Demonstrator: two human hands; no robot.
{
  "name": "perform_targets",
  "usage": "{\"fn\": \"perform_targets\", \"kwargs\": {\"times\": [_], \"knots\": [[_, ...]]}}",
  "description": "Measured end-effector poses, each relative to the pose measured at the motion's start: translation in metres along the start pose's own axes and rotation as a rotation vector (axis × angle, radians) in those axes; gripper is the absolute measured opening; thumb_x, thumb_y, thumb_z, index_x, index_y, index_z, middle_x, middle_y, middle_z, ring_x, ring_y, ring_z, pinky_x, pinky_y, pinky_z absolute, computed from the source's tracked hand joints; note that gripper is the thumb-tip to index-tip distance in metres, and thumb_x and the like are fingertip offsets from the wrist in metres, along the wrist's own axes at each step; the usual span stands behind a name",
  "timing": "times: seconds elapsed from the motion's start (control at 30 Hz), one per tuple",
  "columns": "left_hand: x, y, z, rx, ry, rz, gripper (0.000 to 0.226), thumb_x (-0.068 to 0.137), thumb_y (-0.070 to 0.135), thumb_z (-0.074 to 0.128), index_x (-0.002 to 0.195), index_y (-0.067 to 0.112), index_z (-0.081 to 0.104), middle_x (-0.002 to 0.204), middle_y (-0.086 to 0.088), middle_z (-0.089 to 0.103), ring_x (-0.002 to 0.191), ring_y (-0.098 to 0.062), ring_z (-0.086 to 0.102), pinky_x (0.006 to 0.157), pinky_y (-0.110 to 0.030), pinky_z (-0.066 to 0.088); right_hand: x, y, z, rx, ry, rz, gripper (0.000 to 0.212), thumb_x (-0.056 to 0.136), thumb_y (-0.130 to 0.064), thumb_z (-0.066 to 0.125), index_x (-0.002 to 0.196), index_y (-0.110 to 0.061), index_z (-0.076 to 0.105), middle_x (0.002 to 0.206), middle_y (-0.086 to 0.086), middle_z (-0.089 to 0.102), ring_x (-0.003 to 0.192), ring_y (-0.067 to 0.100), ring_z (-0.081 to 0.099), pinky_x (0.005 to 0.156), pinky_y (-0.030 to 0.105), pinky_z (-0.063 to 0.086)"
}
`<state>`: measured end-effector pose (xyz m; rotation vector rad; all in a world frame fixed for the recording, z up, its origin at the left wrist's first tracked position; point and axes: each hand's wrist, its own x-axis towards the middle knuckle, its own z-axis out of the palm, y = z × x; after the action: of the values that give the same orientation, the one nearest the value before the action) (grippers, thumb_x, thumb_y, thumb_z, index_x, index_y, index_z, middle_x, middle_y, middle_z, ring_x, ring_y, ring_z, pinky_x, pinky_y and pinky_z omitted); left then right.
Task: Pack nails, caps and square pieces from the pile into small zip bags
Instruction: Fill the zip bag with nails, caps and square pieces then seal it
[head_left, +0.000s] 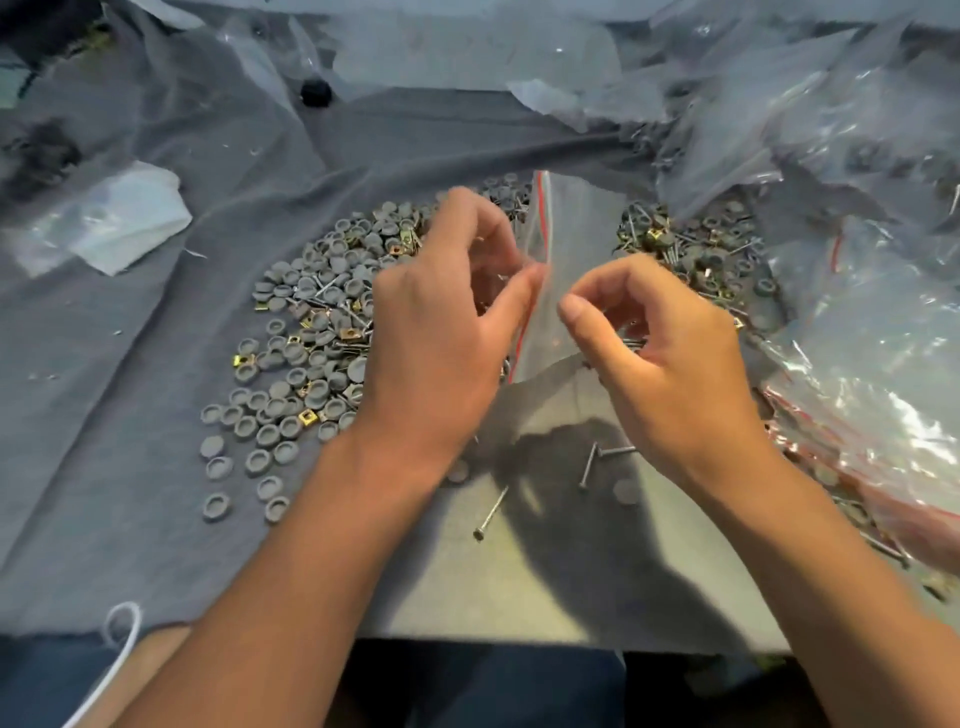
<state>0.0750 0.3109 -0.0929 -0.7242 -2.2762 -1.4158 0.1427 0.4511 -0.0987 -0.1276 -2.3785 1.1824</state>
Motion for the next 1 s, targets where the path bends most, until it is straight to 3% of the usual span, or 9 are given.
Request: {"fn": "perform_targets", "kwargs": {"times": [0.13, 0.3, 0.37, 0.47, 0.57, 0.73, 0.83, 0.9, 1.0], "knots": [[0.004, -0.006, -0.008, 0.126, -0.008, 0.06, 0.016, 0.087, 0.005, 0.071, 0.095, 0.018, 0.071, 0.085, 0.016, 0.068, 0.075, 0.015, 0.058, 0.072, -0.003, 0.042, 0.0, 0.012, -0.01, -0.001, -0.037, -0.01, 0.014, 0.094, -0.021, 0.068, 0.084, -0.026, 0.061, 0.067, -0.015, 0.059, 0.062, 0.001, 0.055, 0.06, 0.011, 0.038], [0.012, -0.013, -0.016, 0.206, -0.032, 0.041, 0.022, 0.092, 0.006, 0.069, 0.11, 0.017, 0.075, 0.104, 0.007, 0.072, 0.088, 0.004, 0.06, 0.08, 0.001, 0.041, 0.006, 0.031, -0.038, -0.423, -0.757, -0.047, 0.014, 0.085, -0.035, 0.077, 0.093, -0.042, 0.067, 0.09, -0.026, 0.061, 0.084, -0.005, 0.058, 0.071, 0.012, 0.044], [0.011, -0.013, -0.015, 0.248, -0.107, 0.047, 0.024, 0.092, 0.005, 0.068, 0.112, 0.016, 0.073, 0.109, 0.005, 0.07, 0.093, 0.0, 0.058, 0.085, 0.001, 0.04, 0.003, 0.039, -0.038, -0.551, -0.89, -0.054, 0.021, 0.084, -0.038, 0.078, 0.101, -0.046, 0.068, 0.098, -0.027, 0.053, 0.093, -0.006, 0.049, 0.085, 0.019, 0.04], [0.008, -0.01, -0.01, 0.272, -0.227, 0.07, 0.025, 0.092, 0.01, 0.068, 0.117, 0.015, 0.07, 0.111, 0.008, 0.064, 0.093, 0.002, 0.053, 0.09, 0.001, 0.038, -0.001, 0.04, -0.032, -0.629, -0.852, -0.094, 0.013, 0.086, -0.046, 0.073, 0.096, -0.047, 0.064, 0.098, -0.027, 0.048, 0.1, -0.006, 0.037, 0.091, 0.03, 0.023], [0.006, -0.011, -0.007, 0.284, -0.305, 0.084, 0.029, 0.091, 0.019, 0.068, 0.121, 0.017, 0.069, 0.114, 0.008, 0.064, 0.083, 0.007, 0.049, 0.09, -0.002, 0.039, -0.002, 0.04, -0.03, -0.667, -0.844, -0.12, 0.011, 0.089, -0.049, 0.067, 0.088, -0.047, 0.056, 0.097, -0.024, 0.049, 0.101, -0.003, 0.039, 0.086, 0.031, 0.02], [0.002, -0.012, -0.003, 0.284, -0.365, 0.071, 0.041, 0.082, 0.025, 0.079, 0.122, 0.017, 0.07, 0.112, 0.006, 0.065, 0.079, -0.001, 0.051, 0.085, -0.012, 0.04, 0.001, 0.043, -0.027, -0.523, -0.791, -0.096, 0.012, 0.093, -0.034, 0.069, 0.089, -0.037, 0.058, 0.089, -0.019, 0.055, 0.085, 0.001, 0.051, 0.081, 0.024, 0.042], [0.0, -0.012, -0.001, 0.318, -0.412, 0.053, 0.049, 0.075, 0.03, 0.085, 0.121, 0.02, 0.07, 0.106, 0.009, 0.062, 0.073, 0.0, 0.051, 0.079, -0.014, 0.039, 0.005, 0.041, -0.032, -0.18, -0.569, -0.012, 0.01, 0.092, -0.028, 0.071, 0.085, -0.029, 0.063, 0.079, -0.011, 0.062, 0.072, 0.006, 0.057, 0.064, 0.019, 0.044], [-0.001, -0.011, 0.002, 0.305, -0.436, 0.041, 0.054, 0.073, 0.032, 0.087, 0.122, 0.02, 0.07, 0.106, 0.011, 0.06, 0.072, 0.005, 0.046, 0.08, -0.015, 0.038, 0.007, 0.034, -0.032, 0.128, -0.37, -0.011, 0.005, 0.094, -0.029, 0.068, 0.091, -0.026, 0.066, 0.079, -0.009, 0.064, 0.069, 0.008, 0.056, 0.063, 0.024, 0.045], [-0.005, -0.006, 0.008, 0.256, -0.461, 0.017, 0.059, 0.071, 0.034, 0.088, 0.124, 0.02, 0.069, 0.111, 0.011, 0.061, 0.072, 0.004, 0.046, 0.085, -0.02, 0.045, 0.007, 0.02, -0.021, 0.395, -0.06, -0.085, 0.005, 0.094, -0.022, 0.067, 0.096, -0.025, 0.064, 0.083, -0.014, 0.065, 0.072, 0.001, 0.057, 0.066, 0.014, 0.044]]}}
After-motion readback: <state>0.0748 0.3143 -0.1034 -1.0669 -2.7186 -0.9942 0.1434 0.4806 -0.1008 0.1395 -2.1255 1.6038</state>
